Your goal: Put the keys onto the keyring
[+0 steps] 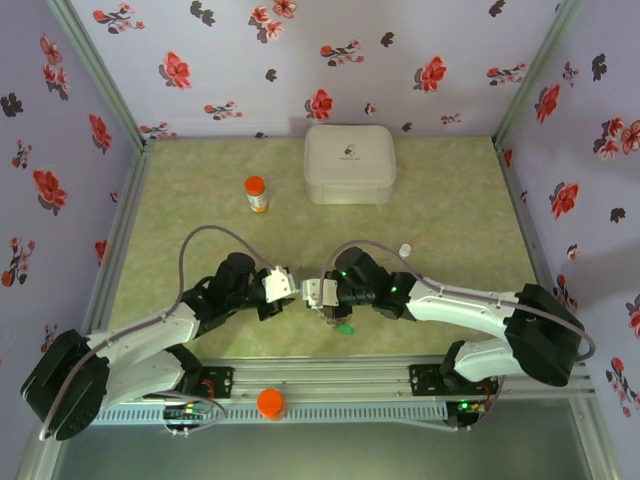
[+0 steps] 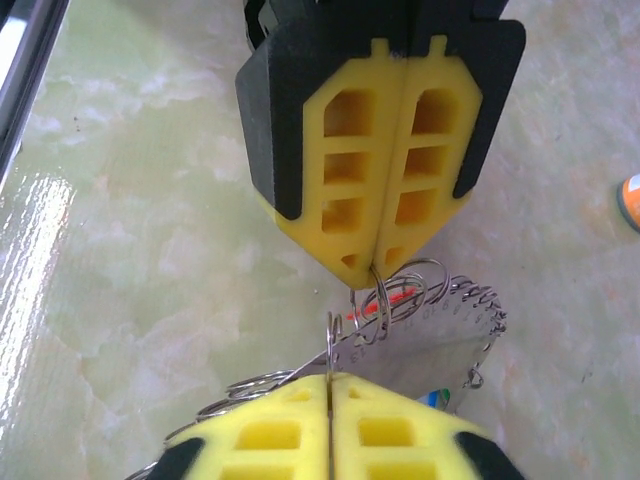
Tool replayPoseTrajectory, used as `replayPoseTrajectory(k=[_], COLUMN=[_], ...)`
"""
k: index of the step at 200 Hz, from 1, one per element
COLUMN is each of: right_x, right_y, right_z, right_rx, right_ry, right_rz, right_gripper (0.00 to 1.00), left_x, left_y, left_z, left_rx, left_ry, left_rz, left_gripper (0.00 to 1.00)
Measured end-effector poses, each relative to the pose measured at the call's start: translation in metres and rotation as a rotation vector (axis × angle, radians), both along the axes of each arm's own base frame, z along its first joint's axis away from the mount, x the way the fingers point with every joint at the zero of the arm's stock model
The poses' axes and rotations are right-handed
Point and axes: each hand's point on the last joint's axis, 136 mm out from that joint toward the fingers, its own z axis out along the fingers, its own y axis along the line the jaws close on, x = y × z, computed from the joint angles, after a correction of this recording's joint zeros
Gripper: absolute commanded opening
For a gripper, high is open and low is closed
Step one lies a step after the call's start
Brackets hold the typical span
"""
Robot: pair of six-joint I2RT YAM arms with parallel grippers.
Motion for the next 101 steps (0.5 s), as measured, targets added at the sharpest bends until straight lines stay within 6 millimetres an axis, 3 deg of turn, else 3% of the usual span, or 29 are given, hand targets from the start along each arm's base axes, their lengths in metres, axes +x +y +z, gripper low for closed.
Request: replayPoseTrajectory(k=[27, 56, 101], right_x=[-0.014, -0.022, 0.026], right_y=[0.005, 0.004, -0.014], right_z=[0.000, 0.005, 0.035], right_rx=[0.011, 0.050, 0.275], right_ry=[0.030, 0.132, 0.167], right_rz=[0.049, 0.064, -0.136], right_gripper=[0.30, 0.28, 0.26], left_x=[0.004, 0.011, 0.008], left_y=[-0.002, -0.008, -0.010], left_z=[0.001, 0.016, 0.017], left_rx=[-0.034, -0.094, -0.139], left_ry=[0.010, -0.029, -0.068], left_rz=[0.033, 0.041, 0.026], left_gripper=[0.00, 0.00, 0.00])
